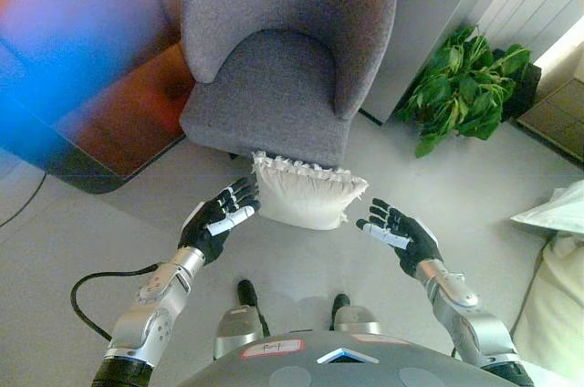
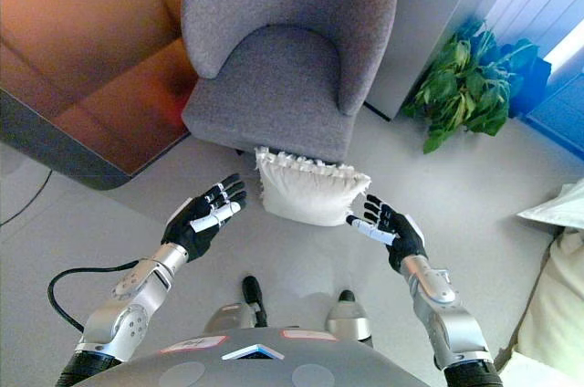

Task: Pick up the pillow and put it on the sofa.

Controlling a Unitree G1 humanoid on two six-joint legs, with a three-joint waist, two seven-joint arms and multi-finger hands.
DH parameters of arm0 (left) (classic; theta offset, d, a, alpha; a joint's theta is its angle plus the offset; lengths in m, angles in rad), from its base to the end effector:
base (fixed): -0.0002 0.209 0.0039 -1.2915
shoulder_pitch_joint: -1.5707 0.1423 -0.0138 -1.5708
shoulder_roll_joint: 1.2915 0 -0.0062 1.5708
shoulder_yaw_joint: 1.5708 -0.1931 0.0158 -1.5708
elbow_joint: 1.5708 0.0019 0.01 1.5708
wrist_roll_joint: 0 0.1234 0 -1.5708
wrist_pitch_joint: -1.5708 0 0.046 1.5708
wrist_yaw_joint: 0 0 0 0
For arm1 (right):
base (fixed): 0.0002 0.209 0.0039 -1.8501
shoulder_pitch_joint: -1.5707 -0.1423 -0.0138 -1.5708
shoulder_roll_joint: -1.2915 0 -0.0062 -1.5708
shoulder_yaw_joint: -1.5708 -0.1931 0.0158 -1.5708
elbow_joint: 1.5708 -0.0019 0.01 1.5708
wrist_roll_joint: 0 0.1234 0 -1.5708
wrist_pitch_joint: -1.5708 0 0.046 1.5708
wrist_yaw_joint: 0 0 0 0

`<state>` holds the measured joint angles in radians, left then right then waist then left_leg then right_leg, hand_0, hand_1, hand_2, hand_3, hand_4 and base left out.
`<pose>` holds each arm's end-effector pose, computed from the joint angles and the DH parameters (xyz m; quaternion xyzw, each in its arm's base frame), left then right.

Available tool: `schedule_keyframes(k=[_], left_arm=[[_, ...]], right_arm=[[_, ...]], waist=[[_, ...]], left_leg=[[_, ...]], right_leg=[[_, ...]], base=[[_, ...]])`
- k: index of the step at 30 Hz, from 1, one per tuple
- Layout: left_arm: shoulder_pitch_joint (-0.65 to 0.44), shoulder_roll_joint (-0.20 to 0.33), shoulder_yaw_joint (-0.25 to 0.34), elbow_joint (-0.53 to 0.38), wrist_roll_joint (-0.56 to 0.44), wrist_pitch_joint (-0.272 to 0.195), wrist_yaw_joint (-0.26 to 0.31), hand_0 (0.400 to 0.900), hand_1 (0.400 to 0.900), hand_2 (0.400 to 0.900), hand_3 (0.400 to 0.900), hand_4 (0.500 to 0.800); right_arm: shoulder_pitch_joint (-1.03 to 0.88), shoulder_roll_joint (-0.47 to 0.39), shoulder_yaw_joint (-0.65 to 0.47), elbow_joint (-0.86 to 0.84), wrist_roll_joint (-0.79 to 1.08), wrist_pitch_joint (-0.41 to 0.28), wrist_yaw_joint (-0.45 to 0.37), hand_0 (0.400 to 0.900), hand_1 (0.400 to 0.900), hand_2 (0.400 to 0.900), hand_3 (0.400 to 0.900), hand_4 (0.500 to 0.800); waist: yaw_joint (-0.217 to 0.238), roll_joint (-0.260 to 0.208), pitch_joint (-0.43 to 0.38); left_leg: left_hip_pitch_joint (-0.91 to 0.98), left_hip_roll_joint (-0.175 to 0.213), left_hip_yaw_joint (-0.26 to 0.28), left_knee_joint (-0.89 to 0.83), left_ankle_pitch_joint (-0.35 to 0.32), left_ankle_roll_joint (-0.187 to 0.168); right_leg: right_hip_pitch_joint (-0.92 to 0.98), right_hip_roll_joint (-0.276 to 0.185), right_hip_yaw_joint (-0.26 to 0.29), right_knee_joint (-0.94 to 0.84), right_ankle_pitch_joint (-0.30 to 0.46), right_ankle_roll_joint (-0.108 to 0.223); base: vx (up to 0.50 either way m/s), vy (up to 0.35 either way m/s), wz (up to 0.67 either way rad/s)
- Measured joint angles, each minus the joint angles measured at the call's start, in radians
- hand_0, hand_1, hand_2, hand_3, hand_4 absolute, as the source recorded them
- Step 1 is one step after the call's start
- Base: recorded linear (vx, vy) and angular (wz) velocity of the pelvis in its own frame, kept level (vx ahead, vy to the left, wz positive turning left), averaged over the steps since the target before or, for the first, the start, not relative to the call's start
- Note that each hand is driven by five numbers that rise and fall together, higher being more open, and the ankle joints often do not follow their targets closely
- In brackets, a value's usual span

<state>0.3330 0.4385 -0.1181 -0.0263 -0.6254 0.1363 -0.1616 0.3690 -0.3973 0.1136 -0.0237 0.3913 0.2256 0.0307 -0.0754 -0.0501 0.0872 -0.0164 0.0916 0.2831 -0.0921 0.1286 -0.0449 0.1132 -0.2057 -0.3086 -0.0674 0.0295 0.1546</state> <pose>0.1063 0.2246 -0.0031 -0.1216 0.2297 -0.0814 0.9622 0.0942 -0.2199 -0.0129 0.0121 0.2961 0.0215 0.9548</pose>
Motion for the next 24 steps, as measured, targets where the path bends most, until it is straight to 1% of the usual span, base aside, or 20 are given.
schedule_keyframes(k=[6,12,24], left_arm=[[0.0,0.007,0.0,0.0,0.0,-0.011,-0.004,0.9,0.9,0.9,0.9,0.8],[0.005,0.006,0.0,0.0,-0.001,-0.011,-0.007,0.9,0.9,0.9,0.9,0.8],[0.031,0.006,0.0,0.0,0.0,-0.011,-0.007,0.9,0.9,0.9,0.9,0.8]], right_arm=[[0.0,0.0,0.001,0.0,0.0,0.0,-0.002,0.9,0.9,0.9,0.9,0.8],[0.003,-0.001,0.002,0.0,-0.001,0.0,-0.002,0.9,0.9,0.9,0.9,0.8],[0.008,-0.007,0.027,0.0,-0.009,0.0,-0.004,0.9,0.9,0.9,0.9,0.8]], waist=[[-0.002,0.006,-0.013],[-0.002,0.016,-0.023],[0.001,0.017,-0.028]], left_leg=[[0.011,0.002,0.012,0.0,-0.003,-0.006],[0.019,0.005,0.026,0.0,-0.003,-0.007],[0.027,0.006,0.029,0.0,-0.006,-0.01]], right_leg=[[-0.001,0.001,0.011,-0.004,0.0,0.0],[0.0,0.003,0.024,-0.009,0.0,0.0],[0.009,0.005,0.026,-0.018,0.0,0.0]], base=[[0.02,0.002,-0.09],[0.02,-0.005,-0.04],[0.0,0.0,0.0]])
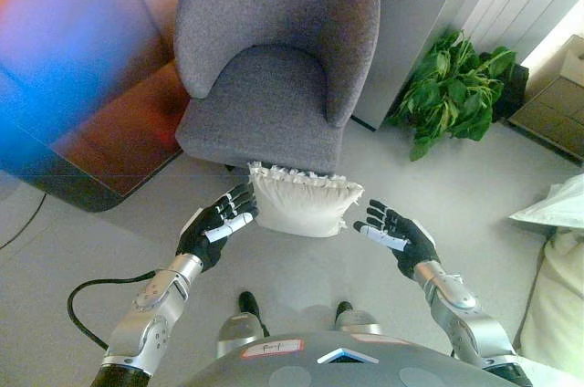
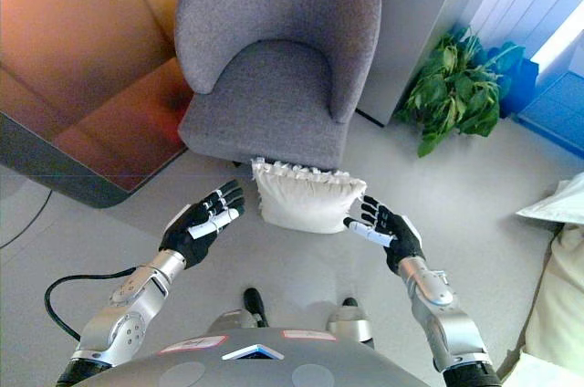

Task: Pick up the pillow and put it on the sofa.

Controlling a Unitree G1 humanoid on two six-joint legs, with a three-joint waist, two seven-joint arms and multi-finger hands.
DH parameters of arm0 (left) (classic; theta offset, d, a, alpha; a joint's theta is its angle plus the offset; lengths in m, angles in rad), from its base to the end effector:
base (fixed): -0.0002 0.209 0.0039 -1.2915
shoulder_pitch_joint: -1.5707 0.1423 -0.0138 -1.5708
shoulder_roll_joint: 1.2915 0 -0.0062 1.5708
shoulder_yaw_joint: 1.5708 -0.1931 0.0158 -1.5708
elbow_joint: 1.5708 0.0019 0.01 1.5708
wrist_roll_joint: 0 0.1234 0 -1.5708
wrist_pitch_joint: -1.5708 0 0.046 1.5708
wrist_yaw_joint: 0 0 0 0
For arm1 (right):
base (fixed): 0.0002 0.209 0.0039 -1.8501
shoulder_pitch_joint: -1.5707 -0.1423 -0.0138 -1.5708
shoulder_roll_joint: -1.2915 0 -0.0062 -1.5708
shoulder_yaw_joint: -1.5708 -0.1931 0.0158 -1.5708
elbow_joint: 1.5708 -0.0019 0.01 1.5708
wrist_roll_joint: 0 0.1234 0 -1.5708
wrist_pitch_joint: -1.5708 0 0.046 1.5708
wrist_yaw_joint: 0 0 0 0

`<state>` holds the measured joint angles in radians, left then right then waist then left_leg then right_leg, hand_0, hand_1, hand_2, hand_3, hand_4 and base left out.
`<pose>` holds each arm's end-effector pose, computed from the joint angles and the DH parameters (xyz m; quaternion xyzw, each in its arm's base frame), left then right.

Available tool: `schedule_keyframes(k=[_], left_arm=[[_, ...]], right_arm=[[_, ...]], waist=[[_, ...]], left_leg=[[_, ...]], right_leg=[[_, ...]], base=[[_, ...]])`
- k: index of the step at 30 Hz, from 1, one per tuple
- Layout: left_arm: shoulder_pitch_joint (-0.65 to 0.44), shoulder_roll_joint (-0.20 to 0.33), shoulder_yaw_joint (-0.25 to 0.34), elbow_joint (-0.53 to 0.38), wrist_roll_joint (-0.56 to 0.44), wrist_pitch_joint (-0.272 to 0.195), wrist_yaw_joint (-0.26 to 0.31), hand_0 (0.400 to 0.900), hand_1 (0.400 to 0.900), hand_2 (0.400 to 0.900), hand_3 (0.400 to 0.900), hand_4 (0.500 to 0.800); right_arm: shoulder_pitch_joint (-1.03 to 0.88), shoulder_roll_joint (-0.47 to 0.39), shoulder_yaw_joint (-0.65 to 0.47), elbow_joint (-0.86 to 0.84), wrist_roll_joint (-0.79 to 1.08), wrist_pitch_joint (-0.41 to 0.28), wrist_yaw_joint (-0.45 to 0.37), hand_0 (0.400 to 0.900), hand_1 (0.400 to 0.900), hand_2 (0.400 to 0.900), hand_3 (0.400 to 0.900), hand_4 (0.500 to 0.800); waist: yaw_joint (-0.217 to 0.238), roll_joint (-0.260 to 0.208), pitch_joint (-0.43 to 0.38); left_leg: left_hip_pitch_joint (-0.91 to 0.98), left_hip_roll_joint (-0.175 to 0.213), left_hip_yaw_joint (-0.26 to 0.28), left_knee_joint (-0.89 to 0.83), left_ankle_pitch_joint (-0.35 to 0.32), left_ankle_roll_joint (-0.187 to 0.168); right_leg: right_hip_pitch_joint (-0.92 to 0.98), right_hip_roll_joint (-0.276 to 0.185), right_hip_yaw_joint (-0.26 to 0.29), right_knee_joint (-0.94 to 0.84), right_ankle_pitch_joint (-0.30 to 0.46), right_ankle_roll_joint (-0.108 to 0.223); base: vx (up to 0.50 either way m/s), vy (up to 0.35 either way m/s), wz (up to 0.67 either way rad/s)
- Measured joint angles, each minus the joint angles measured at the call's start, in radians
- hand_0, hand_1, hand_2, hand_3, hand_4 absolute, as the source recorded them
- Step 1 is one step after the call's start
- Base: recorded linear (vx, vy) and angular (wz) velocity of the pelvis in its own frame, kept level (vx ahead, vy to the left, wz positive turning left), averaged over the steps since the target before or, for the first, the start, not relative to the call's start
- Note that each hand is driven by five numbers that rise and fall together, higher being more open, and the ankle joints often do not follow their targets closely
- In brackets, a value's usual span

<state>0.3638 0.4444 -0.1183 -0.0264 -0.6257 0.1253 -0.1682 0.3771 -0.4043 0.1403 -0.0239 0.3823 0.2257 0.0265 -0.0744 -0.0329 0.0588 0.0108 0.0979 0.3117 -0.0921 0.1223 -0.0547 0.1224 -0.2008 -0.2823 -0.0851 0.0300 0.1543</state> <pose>0.0983 0.2266 -0.0051 -0.1214 0.2383 -0.0785 0.9604 0.0912 -0.2170 -0.0148 0.0053 0.3050 0.0313 0.9518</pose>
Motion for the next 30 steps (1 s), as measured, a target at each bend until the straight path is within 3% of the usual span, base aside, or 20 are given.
schedule_keyframes(k=[11,18,19,22,25,27,30], left_arm=[[0.003,0.0,0.0,0.0,-0.001,0.0,0.008,0.9,0.9,0.9,0.9,0.8],[0.006,0.0,0.0,-0.001,-0.033,0.0,0.03,0.9,0.9,0.9,0.9,0.8],[0.007,0.0,0.0,-0.001,-0.047,-0.001,0.029,0.9,0.9,0.9,0.9,0.8],[-0.002,0.006,0.0,-0.001,-0.049,-0.027,0.027,0.9,0.9,0.9,0.9,0.8],[0.001,0.014,-0.001,0.001,-0.05,-0.042,0.011,0.9,0.9,0.9,0.9,0.8],[0.01,0.013,-0.004,0.001,-0.05,-0.041,-0.01,0.9,0.9,0.9,0.9,0.8],[0.013,0.007,-0.009,0.0,-0.058,-0.041,-0.045,0.9,0.9,0.9,0.9,0.8]], right_arm=[[0.0,-0.002,0.013,-0.001,-0.006,0.0,-0.018,0.9,0.9,0.9,0.9,0.8],[0.001,-0.025,0.015,-0.005,-0.005,0.0,-0.004,0.9,0.9,0.9,0.9,0.8],[-0.001,-0.032,0.016,-0.005,-0.004,-0.001,0.003,0.9,0.9,0.9,0.9,0.8],[-0.031,-0.048,0.032,-0.005,-0.004,-0.01,0.012,0.9,0.9,0.9,0.9,0.8],[-0.066,-0.058,0.047,0.003,-0.002,-0.036,0.024,0.9,0.9,0.9,0.9,0.8],[-0.054,-0.068,0.043,0.001,-0.002,-0.042,0.025,0.9,0.9,0.9,0.9,0.8],[-0.014,-0.081,0.022,-0.001,-0.003,-0.043,0.025,0.9,0.9,0.9,0.9,0.8]], waist=[[0.006,0.002,-0.001],[0.031,0.003,0.001],[0.037,0.005,0.003],[0.059,-0.017,0.046],[0.086,-0.049,0.099],[0.081,-0.048,0.107],[0.078,-0.01,0.106]], left_leg=[[0.007,0.005,0.01,0.001,-0.001,-0.002],[-0.001,0.029,0.022,0.023,0.003,-0.016],[-0.004,0.039,0.017,0.034,0.003,-0.023],[-0.047,0.057,-0.086,0.141,0.001,-0.039],[-0.118,0.063,-0.157,0.319,0.054,-0.098],[-0.119,0.062,-0.168,0.333,0.087,-0.085],[-0.103,0.093,-0.111,0.297,0.043,-0.057]], right_leg=[[0.0,0.004,0.011,-0.004,0.0,0.0],[-0.016,0.025,0.032,-0.004,-0.006,-0.01],[-0.02,0.033,0.037,-0.003,-0.008,-0.015],[-0.025,0.033,0.064,-0.003,-0.001,-0.04],[-0.041,0.016,0.107,0.038,-0.013,-0.058],[-0.02,0.013,0.103,0.025,-0.005,-0.069],[-0.016,0.016,0.067,0.027,-0.004,-0.07]], base=[[0.0,-0.068,-0.06],[-0.05,-0.137,-0.13],[-0.05,-0.133,-0.21],[0.02,-0.107,-0.22],[0.15,0.033,-0.13],[0.22,0.167,0.0],[0.27,0.229,-0.04]])
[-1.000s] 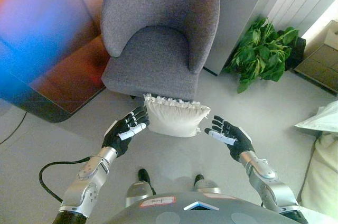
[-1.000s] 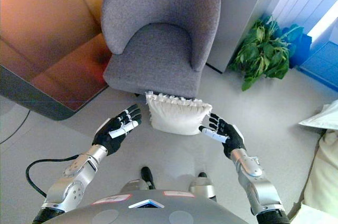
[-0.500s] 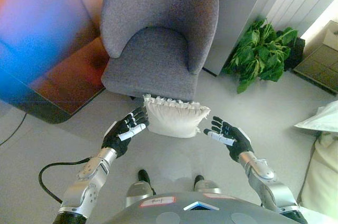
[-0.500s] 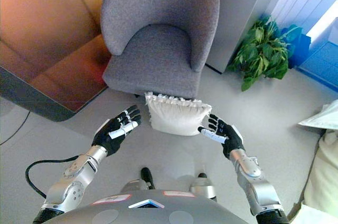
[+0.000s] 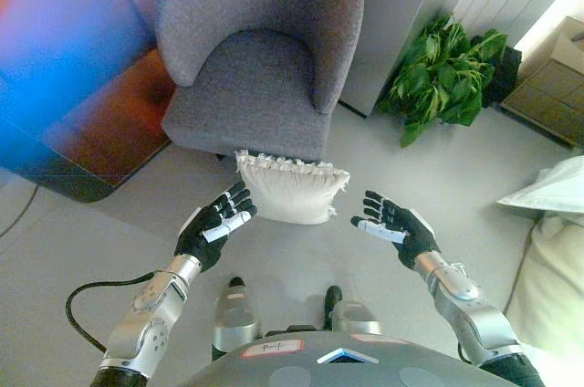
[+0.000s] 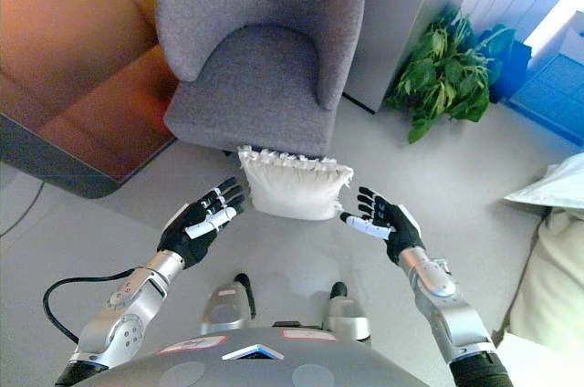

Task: Pick up the pillow and put it on the sofa.

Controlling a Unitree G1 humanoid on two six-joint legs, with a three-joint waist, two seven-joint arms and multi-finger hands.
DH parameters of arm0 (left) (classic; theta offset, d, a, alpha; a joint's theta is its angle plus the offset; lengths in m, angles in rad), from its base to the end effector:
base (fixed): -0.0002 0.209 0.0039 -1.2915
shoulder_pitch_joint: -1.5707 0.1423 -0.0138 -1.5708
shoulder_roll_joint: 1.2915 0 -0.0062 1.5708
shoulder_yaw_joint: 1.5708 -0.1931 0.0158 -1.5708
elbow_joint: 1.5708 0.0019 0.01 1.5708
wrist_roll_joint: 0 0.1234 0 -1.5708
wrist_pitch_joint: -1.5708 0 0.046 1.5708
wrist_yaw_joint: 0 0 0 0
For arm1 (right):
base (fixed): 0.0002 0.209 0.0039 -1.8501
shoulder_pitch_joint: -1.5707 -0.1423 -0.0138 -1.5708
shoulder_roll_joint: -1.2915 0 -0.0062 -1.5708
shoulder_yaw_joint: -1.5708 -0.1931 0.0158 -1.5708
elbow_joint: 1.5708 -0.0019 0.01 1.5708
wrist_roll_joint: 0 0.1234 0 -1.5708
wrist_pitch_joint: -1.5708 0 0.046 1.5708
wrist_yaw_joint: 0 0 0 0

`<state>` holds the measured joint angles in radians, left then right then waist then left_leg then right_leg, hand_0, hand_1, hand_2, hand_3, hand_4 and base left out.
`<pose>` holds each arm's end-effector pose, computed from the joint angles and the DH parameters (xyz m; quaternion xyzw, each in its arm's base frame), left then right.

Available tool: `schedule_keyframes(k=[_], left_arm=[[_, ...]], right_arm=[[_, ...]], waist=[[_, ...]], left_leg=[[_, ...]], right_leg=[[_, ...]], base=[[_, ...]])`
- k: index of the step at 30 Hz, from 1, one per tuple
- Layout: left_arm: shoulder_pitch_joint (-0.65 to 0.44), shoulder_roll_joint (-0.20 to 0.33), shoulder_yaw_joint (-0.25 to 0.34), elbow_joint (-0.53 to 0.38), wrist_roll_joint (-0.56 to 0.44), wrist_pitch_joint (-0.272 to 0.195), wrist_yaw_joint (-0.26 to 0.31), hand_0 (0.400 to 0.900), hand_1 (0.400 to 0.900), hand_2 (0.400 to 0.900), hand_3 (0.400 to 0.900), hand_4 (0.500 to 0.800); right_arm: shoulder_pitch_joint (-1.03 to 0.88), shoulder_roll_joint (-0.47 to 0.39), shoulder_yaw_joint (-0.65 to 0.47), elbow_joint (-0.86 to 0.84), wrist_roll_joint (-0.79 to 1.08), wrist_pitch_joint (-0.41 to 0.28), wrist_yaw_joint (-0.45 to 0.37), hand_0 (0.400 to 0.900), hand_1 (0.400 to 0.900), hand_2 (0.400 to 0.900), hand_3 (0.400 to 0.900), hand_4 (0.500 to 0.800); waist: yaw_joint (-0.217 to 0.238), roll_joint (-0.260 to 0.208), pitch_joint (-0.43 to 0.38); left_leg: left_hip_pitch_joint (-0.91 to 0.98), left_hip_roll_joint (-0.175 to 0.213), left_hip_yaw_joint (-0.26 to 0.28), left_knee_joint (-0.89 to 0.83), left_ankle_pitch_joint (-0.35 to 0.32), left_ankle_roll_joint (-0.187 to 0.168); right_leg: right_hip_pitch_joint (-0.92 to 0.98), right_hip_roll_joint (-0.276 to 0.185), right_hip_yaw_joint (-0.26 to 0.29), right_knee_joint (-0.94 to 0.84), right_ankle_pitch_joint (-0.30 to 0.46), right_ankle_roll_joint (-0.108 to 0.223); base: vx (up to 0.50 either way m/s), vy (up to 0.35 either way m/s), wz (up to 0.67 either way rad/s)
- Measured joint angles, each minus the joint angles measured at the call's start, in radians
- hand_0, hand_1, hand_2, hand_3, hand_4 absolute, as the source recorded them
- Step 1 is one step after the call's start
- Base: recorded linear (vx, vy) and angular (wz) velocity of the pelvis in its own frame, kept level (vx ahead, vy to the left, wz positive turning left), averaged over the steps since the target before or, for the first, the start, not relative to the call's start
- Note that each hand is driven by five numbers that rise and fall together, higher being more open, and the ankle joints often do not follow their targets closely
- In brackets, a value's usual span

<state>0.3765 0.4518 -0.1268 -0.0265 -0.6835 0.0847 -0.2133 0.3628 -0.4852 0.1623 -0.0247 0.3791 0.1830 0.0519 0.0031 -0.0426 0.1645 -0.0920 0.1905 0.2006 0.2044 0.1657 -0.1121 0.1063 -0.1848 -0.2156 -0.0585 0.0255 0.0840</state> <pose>0.0956 0.2271 -0.0046 -0.1510 0.2210 -0.0955 0.9588 0.0957 -0.2289 -0.0078 -0.0320 0.2872 0.0584 0.9556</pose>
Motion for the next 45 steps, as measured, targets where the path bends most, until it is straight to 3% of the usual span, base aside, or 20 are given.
schedule_keyframes(k=[3,4,5,9,13,18,23,26,28,30,34,35,36,38,40,41,43,44,45], left_arm=[[-0.009,-0.036,0.0,-0.002,0.0,-0.002,-0.021,0.9,0.9,0.9,0.9,0.8],[-0.011,-0.044,0.001,0.009,0.0,-0.005,-0.025,0.9,0.9,0.9,0.9,0.8],[-0.012,-0.039,0.005,0.009,0.0,-0.011,-0.025,0.9,0.9,0.9,0.9,0.8],[0.004,-0.008,0.009,0.01,0.0,-0.022,-0.025,0.9,0.9,0.9,0.9,0.8],[0.013,-0.01,0.007,0.008,0.0,-0.024,-0.03,0.9,0.9,0.9,0.9,0.8],[-0.03,-0.008,0.0,0.009,-0.001,-0.031,-0.035,0.9,0.9,0.9,0.9,0.8],[-0.032,-0.003,0.001,0.009,0.0,-0.031,-0.041,0.9,0.9,0.9,0.9,0.8],[-0.045,0.003,0.001,0.017,0.001,-0.03,-0.051,0.9,0.9,0.9,0.9,0.8],[-0.055,0.024,0.001,0.017,0.003,-0.03,-0.051,0.9,0.9,0.9,0.9,0.8],[-0.05,0.054,0.004,0.018,0.006,-0.031,-0.049,0.9,0.9,0.9,0.9,0.8],[-0.047,0.104,0.049,0.021,0.011,-0.019,-0.041,0.9,0.9,0.9,0.9,0.8],[-0.045,0.104,0.052,0.021,0.011,-0.015,-0.035,0.9,0.9,0.9,0.9,0.8],[-0.046,0.104,0.051,0.022,0.011,-0.011,-0.034,0.9,0.9,0.9,0.9,0.8],[-0.048,0.105,0.037,0.028,0.01,-0.01,-0.033,0.9,0.9,0.9,0.9,0.8],[-0.054,0.105,0.016,0.033,0.01,-0.008,-0.031,0.9,0.9,0.9,0.9,0.8],[-0.053,0.106,0.012,0.033,0.01,-0.008,-0.029,0.9,0.9,0.9,0.9,0.8],[-0.051,0.132,0.012,0.026,0.01,-0.01,-0.027,0.9,0.9,0.9,0.9,0.8],[-0.05,0.175,0.012,0.021,0.01,-0.013,-0.026,0.9,0.9,0.9,0.9,0.8],[-0.058,0.146,0.007,0.042,0.01,-0.013,-0.011,0.9,0.9,0.9,0.9,0.8]], right_arm=[[0.06,-0.035,-0.023,-0.005,-0.011,-0.001,0.0,0.9,0.9,0.9,0.9,0.8],[0.064,-0.031,-0.017,0.017,-0.015,-0.001,0.003,0.9,0.9,0.9,0.9,0.8],[0.072,-0.022,-0.005,0.02,-0.016,-0.001,0.008,0.9,0.9,0.9,0.9,0.8],[0.07,-0.004,0.026,0.019,-0.016,-0.021,0.039,0.9,0.9,0.9,0.9,0.8],[0.067,-0.004,-0.003,-0.011,-0.016,-0.022,0.058,0.9,0.9,0.9,0.9,0.8],[0.046,-0.005,-0.008,-0.012,-0.02,-0.02,0.062,0.9,0.9,0.9,0.9,0.8],[0.039,-0.002,-0.008,-0.013,-0.034,-0.014,0.063,0.9,0.9,0.9,0.9,0.8],[0.006,0.001,-0.007,-0.014,-0.072,-0.008,0.045,0.9,0.9,0.9,0.9,0.8],[-0.002,0.019,-0.006,-0.017,-0.084,-0.009,0.034,0.9,0.9,0.9,0.9,0.8],[-0.003,0.024,0.028,-0.016,-0.106,-0.01,0.021,0.9,0.9,0.9,0.9,0.8],[0.0,0.038,0.068,-0.015,-0.129,-0.024,0.021,0.9,0.9,0.9,0.9,0.8],[0.0,0.036,0.068,-0.015,-0.15,-0.029,0.02,0.9,0.9,0.9,0.9,0.8],[-0.004,0.035,0.067,-0.014,-0.166,-0.035,0.02,0.9,0.9,0.9,0.9,0.8],[0.001,0.033,0.068,-0.014,-0.201,-0.041,0.019,0.9,0.9,0.9,0.9,0.8],[0.004,0.028,0.068,-0.011,-0.244,-0.041,0.016,0.9,0.9,0.9,0.9,0.8],[0.005,0.028,0.068,-0.009,-0.273,-0.043,0.016,0.9,0.9,0.9,0.9,0.8],[0.008,0.026,0.068,-0.008,-0.321,-0.045,0.013,0.9,0.9,0.9,0.9,0.8],[0.009,0.027,0.073,-0.007,-0.353,-0.053,0.005,0.9,0.9,0.9,0.9,0.8],[-0.011,-0.002,0.068,0.009,-0.379,-0.055,-0.004,0.9,0.9,0.9,0.9,0.8]], waist=[[-0.008,0.085,0.0],[-0.001,0.091,0.01],[0.011,0.07,0.023],[0.036,0.026,0.048],[0.031,0.03,0.046],[0.039,0.026,0.046],[0.058,-0.007,0.025],[0.055,-0.002,0.02],[0.054,-0.012,0.02],[0.057,-0.02,0.007],[0.057,-0.04,-0.016],[0.054,-0.033,-0.014],[0.05,-0.026,-0.011],[0.026,-0.027,-0.011],[0.018,-0.028,-0.01],[0.012,-0.032,-0.012],[0.017,-0.066,-0.009],[0.028,-0.107,-0.003],[0.036,-0.078,0.004]], left_leg=[[0.048,0.006,0.024,-0.17,-0.035,-0.002],[0.071,0.003,0.041,-0.205,-0.052,0.007],[0.078,-0.012,0.06,-0.201,-0.046,0.014],[0.086,-0.018,0.084,-0.185,-0.066,0.014],[0.103,-0.015,0.099,-0.188,-0.081,0.016],[0.021,-0.002,0.085,-0.066,-0.146,0.023],[0.012,-0.041,0.085,-0.039,-0.187,0.036],[0.021,-0.054,0.073,-0.062,-0.187,0.062],[0.052,-0.068,0.072,-0.082,-0.196,0.081],[0.088,-0.085,0.075,-0.113,-0.202,0.1],[0.104,-0.091,0.073,-0.137,-0.198,0.11],[0.106,-0.093,0.074,-0.136,-0.196,0.108],[0.11,-0.096,0.073,-0.137,-0.195,0.106],[0.107,-0.109,0.05,-0.137,-0.194,0.098],[0.108,-0.109,0.03,-0.133,-0.198,0.084],[0.104,-0.102,0.011,-0.129,-0.199,0.064],[0.092,-0.085,-0.02,-0.094,-0.214,0.013],[0.07,-0.079,-0.037,-0.057,-0.23,-0.022],[0.057,-0.029,-0.037,-0.018,-0.247,-0.04]], right_leg=[[0.005,0.031,-0.003,-0.012,0.01,0.034],[0.011,0.03,0.017,-0.025,0.01,0.038],[0.011,0.024,0.049,-0.029,0.014,0.042],[0.022,0.006,0.061,-0.031,0.018,0.046],[0.039,-0.001,0.041,-0.032,0.012,0.053],[0.021,-0.015,-0.002,-0.026,0.011,0.058],[0.003,-0.054,-0.025,0.045,-0.02,0.087],[-0.083,-0.074,-0.042,0.224,-0.024,0.083],[-0.143,-0.115,-0.038,0.391,-0.02,0.077],[-0.19,-0.153,-0.043,0.509,0.013,0.036],[-0.209,-0.162,-0.082,0.446,0.011,0.035],[-0.2,-0.178,-0.096,0.368,0.013,0.039],[-0.194,-0.197,-0.097,0.296,0.031,0.066],[-0.173,-0.255,-0.082,0.124,0.099,0.159],[-0.181,-0.301,-0.06,0.068,0.144,0.166],[-0.177,-0.31,-0.046,0.069,0.158,0.148],[-0.154,-0.29,-0.042,0.074,0.176,0.124],[-0.133,-0.269,-0.047,0.089,0.147,0.131],[-0.127,-0.243,-0.055,0.087,0.12,0.146]], base=[[0.3,0.165,-0.23],[0.3,0.142,-0.3],[0.29,0.135,-0.32],[0.32,0.136,-0.16],[0.24,0.107,0.02],[0.27,0.147,0.05],[0.3,0.195,0.23],[0.26,0.201,0.16],[0.22,0.078,0.09],[0.21,-0.073,0.09],[0.21,-0.233,0.09],[0.24,-0.347,0.29],[0.24,-0.372,0.34],[0.21,-0.345,0.3],[0.19,-0.243,0.22],[0.18,-0.177,0.28],[0.17,-0.155,0.35],[0.13,-0.131,0.35],[0.07,-0.113,0.32]])
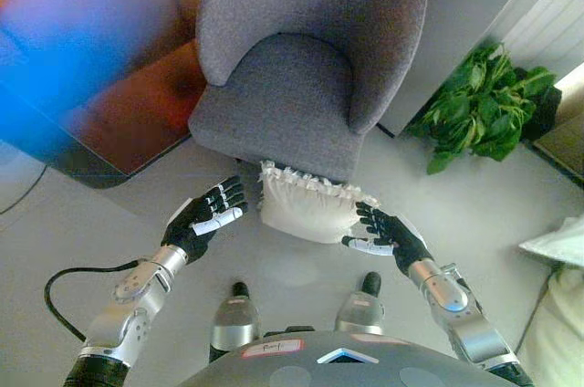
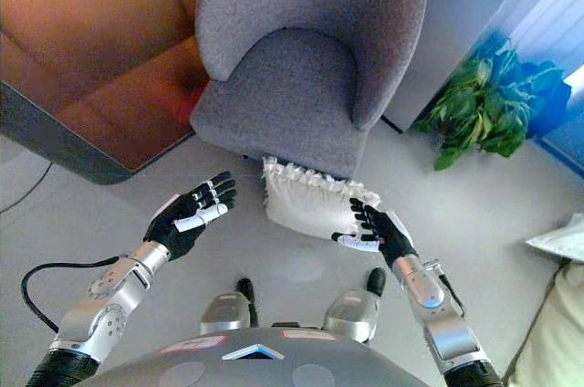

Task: Pick up the pillow and put it on the sofa.

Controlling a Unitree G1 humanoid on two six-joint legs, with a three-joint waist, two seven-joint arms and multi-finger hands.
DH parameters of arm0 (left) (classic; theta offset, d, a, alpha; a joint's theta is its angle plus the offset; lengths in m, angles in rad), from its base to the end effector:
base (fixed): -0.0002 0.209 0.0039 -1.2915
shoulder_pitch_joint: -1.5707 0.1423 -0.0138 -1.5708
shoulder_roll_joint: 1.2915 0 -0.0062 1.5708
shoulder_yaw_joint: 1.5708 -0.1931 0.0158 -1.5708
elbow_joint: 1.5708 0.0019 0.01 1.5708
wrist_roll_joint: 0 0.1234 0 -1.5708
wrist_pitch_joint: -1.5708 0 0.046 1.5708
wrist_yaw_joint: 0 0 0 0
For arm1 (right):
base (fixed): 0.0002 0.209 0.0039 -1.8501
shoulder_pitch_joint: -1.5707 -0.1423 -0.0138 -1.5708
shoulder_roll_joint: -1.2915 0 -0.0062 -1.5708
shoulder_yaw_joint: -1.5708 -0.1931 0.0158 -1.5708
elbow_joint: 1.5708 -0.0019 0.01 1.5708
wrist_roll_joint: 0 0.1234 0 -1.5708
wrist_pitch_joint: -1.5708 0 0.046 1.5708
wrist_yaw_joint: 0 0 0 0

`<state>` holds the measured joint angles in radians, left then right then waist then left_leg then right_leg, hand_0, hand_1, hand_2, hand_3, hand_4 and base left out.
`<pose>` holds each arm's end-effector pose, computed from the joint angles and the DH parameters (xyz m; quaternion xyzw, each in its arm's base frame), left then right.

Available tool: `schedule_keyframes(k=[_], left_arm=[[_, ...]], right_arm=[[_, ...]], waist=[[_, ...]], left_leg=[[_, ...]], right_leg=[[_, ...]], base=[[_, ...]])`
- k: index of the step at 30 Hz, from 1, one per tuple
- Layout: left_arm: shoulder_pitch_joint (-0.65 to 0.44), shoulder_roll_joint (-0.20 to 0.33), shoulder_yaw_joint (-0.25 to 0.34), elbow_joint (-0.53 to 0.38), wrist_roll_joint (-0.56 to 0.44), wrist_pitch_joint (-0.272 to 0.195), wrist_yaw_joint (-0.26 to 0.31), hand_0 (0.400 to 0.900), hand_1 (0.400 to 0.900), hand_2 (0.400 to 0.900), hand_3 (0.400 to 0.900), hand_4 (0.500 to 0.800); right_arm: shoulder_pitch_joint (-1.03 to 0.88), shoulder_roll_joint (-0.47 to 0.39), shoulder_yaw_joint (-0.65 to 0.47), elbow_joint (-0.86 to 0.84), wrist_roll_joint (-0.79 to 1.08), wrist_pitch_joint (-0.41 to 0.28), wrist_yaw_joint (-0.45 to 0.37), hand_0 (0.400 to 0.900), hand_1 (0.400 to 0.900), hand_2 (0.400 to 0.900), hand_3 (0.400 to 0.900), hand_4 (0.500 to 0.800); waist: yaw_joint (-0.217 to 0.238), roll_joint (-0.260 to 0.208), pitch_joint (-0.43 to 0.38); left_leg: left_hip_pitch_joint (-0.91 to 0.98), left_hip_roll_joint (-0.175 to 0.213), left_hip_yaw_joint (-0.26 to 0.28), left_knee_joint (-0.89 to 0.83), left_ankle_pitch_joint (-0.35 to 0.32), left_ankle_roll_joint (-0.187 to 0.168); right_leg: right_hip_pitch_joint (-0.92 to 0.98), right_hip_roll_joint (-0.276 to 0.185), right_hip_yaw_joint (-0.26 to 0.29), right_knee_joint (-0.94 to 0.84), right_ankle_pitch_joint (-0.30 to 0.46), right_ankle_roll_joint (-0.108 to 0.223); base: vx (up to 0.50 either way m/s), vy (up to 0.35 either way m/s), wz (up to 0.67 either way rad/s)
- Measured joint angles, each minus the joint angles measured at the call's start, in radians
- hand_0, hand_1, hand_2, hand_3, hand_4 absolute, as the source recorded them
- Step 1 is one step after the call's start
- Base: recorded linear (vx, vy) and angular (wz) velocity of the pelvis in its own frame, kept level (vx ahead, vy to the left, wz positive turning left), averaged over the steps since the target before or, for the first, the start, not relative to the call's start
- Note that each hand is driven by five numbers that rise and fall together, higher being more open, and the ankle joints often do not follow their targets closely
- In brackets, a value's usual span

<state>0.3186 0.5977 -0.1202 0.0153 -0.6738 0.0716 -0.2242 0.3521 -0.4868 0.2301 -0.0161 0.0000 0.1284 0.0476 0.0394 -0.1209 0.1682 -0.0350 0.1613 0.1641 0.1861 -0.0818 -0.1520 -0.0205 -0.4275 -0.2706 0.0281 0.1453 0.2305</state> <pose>0.1103 0.2573 0.0090 -0.0708 0.2202 -0.1045 0.9673 0.0967 -0.2203 -0.0101 -0.2150 0.2593 0.1135 0.9347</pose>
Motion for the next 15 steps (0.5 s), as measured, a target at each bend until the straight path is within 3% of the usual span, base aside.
schedule_keyframes(k=[1,2,4,5,9,15], left_arm=[[0.01,-0.015,-0.011,-0.003,-0.001,0.001,0.005,0.9,0.9,0.9,0.9,0.8],[0.016,-0.021,-0.025,-0.012,-0.001,0.002,0.002,0.9,0.9,0.9,0.9,0.8],[0.012,-0.037,-0.046,-0.022,-0.01,0.0,-0.007,0.9,0.9,0.9,0.9,0.8],[0.0,-0.043,-0.055,-0.026,-0.01,-0.005,-0.011,0.9,0.9,0.9,0.9,0.8],[-0.078,-0.029,-0.061,-0.034,-0.016,-0.052,-0.007,0.9,0.9,0.9,0.9,0.8],[-0.243,0.015,-0.06,-0.033,-0.061,-0.125,0.022,0.9,0.9,0.9,0.9,0.8]], right_arm=[[-0.015,-0.032,-0.007,0.005,-0.033,-0.001,-0.02,0.9,0.9,0.9,0.9,0.8],[-0.032,-0.066,-0.021,0.005,-0.062,-0.002,-0.043,0.9,0.9,0.9,0.9,0.8],[-0.052,-0.128,-0.036,0.011,-0.11,-0.002,-0.088,0.9,0.9,0.9,0.9,0.8],[-0.071,-0.158,-0.04,0.021,-0.131,-0.002,-0.111,0.9,0.9,0.9,0.9,0.8],[-0.157,-0.177,-0.026,0.027,-0.194,-0.018,-0.179,0.9,0.9,0.9,0.9,0.8],[-0.346,-0.179,0.016,0.028,-0.292,-0.039,-0.239,0.9,0.9,0.9,0.9,0.8]], waist=[[-0.006,0.037,0.009],[-0.009,0.074,0.017],[-0.015,0.105,0.026],[-0.013,0.113,0.034],[-0.038,0.092,0.117],[-0.022,0.095,0.295]], left_leg=[[-0.026,0.057,-0.023,0.03,-0.008,-0.017],[-0.04,0.098,-0.036,0.032,-0.003,-0.011],[-0.066,0.135,-0.05,0.012,0.019,0.003],[-0.09,0.141,-0.052,0.011,0.024,0.004],[-0.179,0.129,-0.085,0.047,0.045,-0.058],[-0.391,0.111,-0.115,0.214,0.041,-0.041]], right_leg=[[0.0,0.05,-0.015,0.008,-0.013,-0.004],[-0.007,0.093,-0.023,0.01,-0.023,-0.022],[-0.039,0.124,-0.038,0.036,-0.034,-0.039],[-0.07,0.126,-0.039,0.058,-0.04,-0.042],[-0.16,0.094,-0.036,0.132,-0.058,-0.039],[-0.333,0.04,0.011,0.289,-0.096,-0.026]], base=[[0.01,-0.1,0.33],[-0.07,-0.101,0.36],[-0.12,-0.086,0.36],[-0.15,-0.064,0.31],[-0.18,-0.054,0.25],[-0.15,-0.037,0.18]])
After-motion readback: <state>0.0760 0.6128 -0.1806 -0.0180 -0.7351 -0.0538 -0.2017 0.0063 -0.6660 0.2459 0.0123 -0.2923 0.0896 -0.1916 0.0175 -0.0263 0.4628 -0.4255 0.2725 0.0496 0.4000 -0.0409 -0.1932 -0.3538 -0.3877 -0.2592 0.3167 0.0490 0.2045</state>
